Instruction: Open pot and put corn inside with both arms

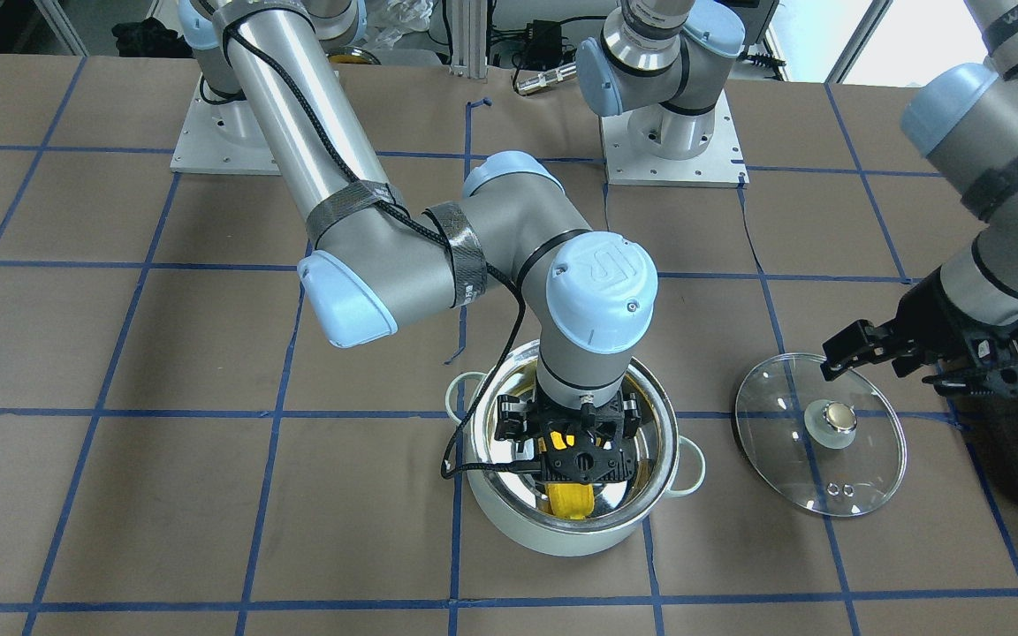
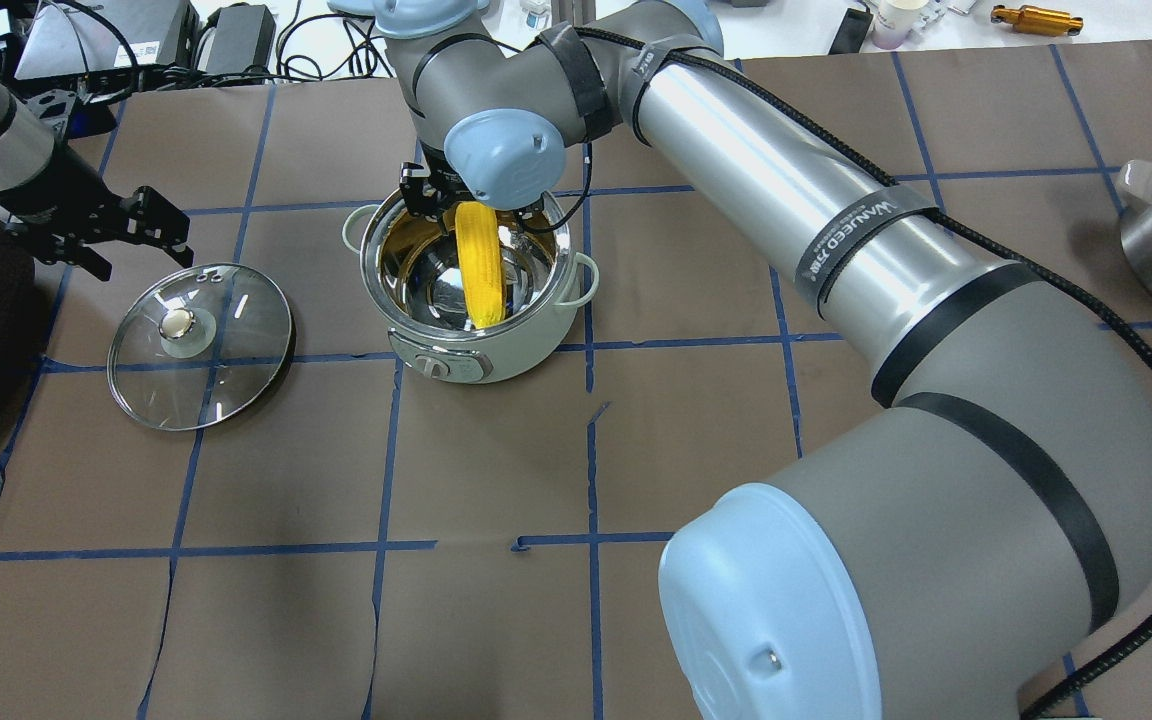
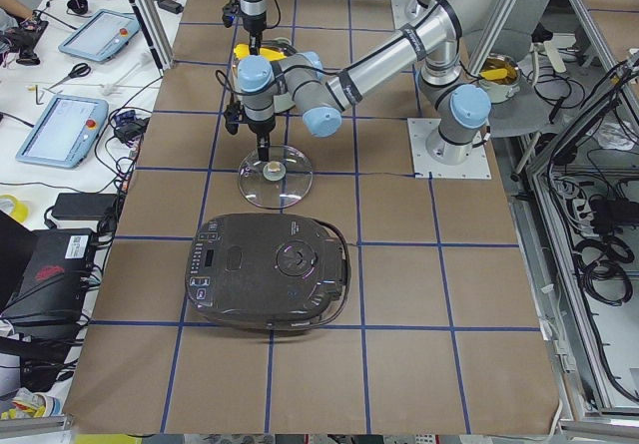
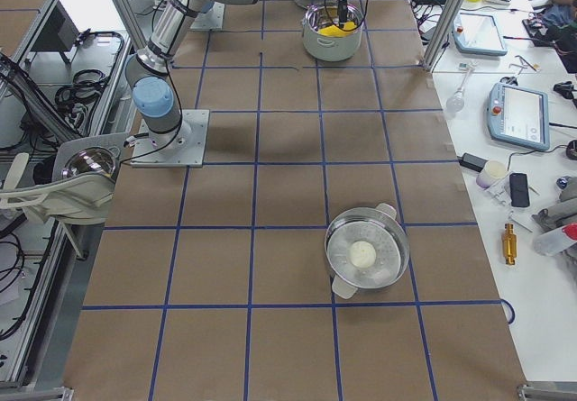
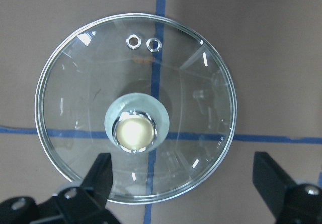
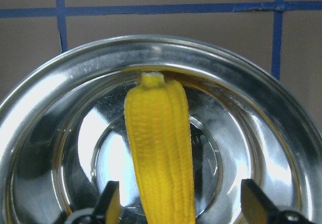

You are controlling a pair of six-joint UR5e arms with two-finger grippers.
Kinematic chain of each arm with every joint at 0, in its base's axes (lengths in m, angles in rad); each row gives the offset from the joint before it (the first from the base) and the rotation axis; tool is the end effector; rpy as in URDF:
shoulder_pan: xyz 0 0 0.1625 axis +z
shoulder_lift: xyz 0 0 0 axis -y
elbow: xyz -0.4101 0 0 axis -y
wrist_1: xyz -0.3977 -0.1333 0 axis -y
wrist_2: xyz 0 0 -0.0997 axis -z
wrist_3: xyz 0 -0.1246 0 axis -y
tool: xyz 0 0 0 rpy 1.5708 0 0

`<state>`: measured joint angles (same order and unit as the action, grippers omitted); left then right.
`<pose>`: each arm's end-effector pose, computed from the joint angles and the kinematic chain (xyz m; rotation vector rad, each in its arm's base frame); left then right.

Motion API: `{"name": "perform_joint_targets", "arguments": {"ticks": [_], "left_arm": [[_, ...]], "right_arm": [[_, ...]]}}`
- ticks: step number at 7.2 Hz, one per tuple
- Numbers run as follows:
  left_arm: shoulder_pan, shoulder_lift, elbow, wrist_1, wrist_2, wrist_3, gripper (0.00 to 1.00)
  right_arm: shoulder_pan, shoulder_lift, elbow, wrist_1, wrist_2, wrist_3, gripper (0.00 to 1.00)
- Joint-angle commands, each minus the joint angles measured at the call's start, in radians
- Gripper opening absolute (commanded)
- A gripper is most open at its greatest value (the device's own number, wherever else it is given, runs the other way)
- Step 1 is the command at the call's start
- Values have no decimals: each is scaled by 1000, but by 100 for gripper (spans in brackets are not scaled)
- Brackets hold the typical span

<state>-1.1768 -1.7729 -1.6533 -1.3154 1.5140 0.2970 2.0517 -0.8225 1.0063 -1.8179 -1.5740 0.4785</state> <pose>0.0854 -0.5710 0.3253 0.1505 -3.0746 -0.0127 0.4774 -0.6278 0.2723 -0.0036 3.1139 -0.0898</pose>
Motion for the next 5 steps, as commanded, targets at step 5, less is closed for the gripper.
{"name": "perform_joint_targets", "arguments": {"ticks": [5], "left_arm": [[-211, 210, 136, -266, -1, -304, 100]], "right_arm": [[-244, -378, 231, 166, -9, -236, 100]]}}
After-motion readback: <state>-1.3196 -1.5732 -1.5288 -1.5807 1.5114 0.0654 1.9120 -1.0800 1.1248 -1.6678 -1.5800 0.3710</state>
